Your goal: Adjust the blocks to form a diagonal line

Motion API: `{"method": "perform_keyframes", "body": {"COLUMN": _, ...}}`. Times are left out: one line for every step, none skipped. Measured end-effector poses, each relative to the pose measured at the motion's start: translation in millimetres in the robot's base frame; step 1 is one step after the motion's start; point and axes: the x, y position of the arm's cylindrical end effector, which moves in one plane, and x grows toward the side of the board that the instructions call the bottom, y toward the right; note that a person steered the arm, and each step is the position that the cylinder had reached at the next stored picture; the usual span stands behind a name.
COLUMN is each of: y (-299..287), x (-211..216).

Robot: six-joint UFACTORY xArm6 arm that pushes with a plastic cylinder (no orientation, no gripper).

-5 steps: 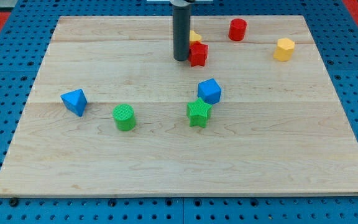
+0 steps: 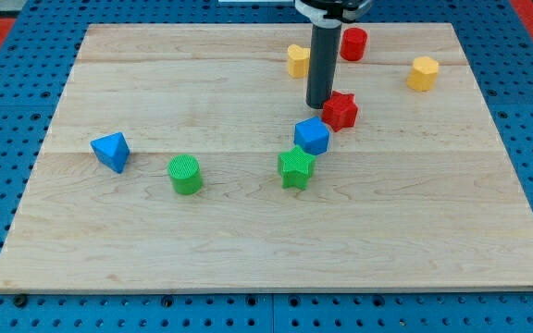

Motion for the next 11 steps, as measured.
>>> {"method": "perform_keyframes", "body": {"y": 28, "x": -43}}
{"method": "perform_keyframes", "body": {"y": 53, "x": -79}}
{"method": "perform_keyframes", "body": {"y": 25, "x": -99}}
{"method": "perform_keyframes", "body": {"y": -50, "x": -101}}
{"method": "perform_keyframes", "body": {"y": -81, "x": -104}}
{"method": "perform_keyframes", "body": {"y": -51, "x": -75}}
{"method": "perform_keyframes", "body": {"y": -43, "x": -57}}
{"method": "perform_keyframes", "body": {"y": -55, "x": -49}}
{"method": "perform_keyframes", "body": {"y": -64, "x": -35}}
{"method": "perform_keyframes", "body": {"y": -53, "x": -32}}
{"method": "perform_keyframes", "body": {"y": -18, "x": -32}}
